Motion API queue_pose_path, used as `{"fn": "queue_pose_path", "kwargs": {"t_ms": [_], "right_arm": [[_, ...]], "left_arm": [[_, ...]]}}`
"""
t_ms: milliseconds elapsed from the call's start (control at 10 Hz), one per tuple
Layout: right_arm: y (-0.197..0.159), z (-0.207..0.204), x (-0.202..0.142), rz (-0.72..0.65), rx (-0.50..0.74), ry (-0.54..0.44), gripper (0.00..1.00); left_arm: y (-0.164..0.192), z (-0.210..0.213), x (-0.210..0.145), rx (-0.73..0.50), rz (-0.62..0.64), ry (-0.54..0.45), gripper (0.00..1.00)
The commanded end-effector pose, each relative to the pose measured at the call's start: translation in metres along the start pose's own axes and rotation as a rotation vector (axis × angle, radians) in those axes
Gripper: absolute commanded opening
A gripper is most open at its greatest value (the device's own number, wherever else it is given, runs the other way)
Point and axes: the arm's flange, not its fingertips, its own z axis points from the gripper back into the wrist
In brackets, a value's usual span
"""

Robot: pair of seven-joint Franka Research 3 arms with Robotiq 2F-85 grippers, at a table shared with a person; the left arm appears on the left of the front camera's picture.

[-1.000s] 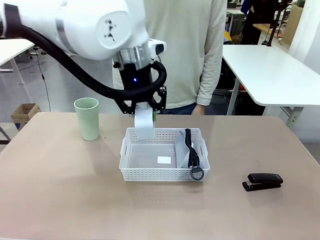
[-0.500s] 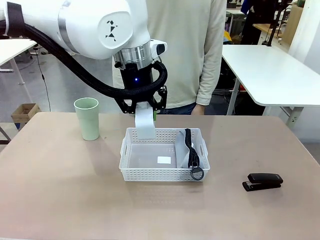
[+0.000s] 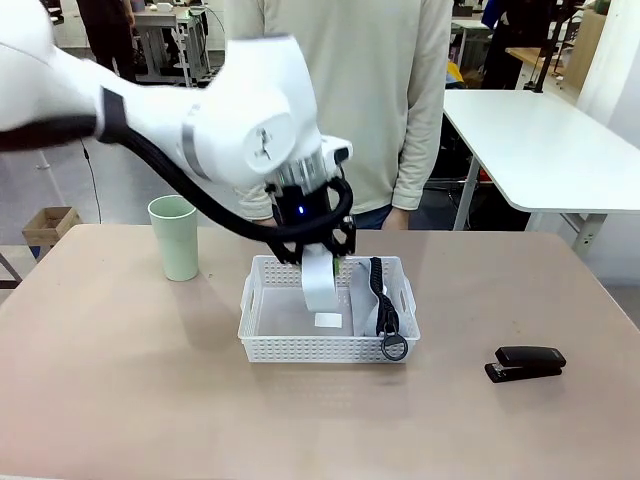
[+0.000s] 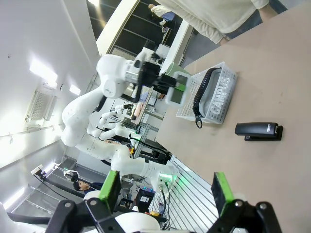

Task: Efficiently arrange items inside the basket to fit them all.
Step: Pick up the Digital clock and place it inside the Organizing basket.

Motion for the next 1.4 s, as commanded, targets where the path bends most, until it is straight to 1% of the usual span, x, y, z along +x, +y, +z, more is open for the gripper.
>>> {"fn": "queue_pose_path", "kwargs": {"t_ms": [0,200,600,700,900,1200,1300], "right_arm": [[0.002,0.000,0.002,0.029,0.011,-0.011,1.00],[0.002,0.000,0.002,0.029,0.011,-0.011,1.00],[0.002,0.000,0.002,0.029,0.011,-0.011,1.00],[0.002,0.000,0.002,0.029,0.011,-0.011,1.00],[0.002,0.000,0.002,0.029,0.011,-0.011,1.00],[0.002,0.000,0.002,0.029,0.011,-0.011,1.00],[0.002,0.000,0.002,0.029,0.011,-0.011,1.00]], "left_arm": [[-0.002,-0.014,0.010,-0.015,-0.078,0.113,0.51],[-0.001,-0.036,0.008,-0.017,-0.043,0.161,0.51],[-0.007,-0.059,0.017,0.013,0.014,0.200,0.51],[-0.007,-0.064,0.018,0.028,0.057,0.176,0.51],[-0.008,-0.069,0.021,0.031,0.093,0.143,0.51],[-0.014,-0.078,0.028,0.064,0.096,0.167,0.51],[-0.011,-0.078,0.028,0.068,0.098,0.171,0.51]]}}
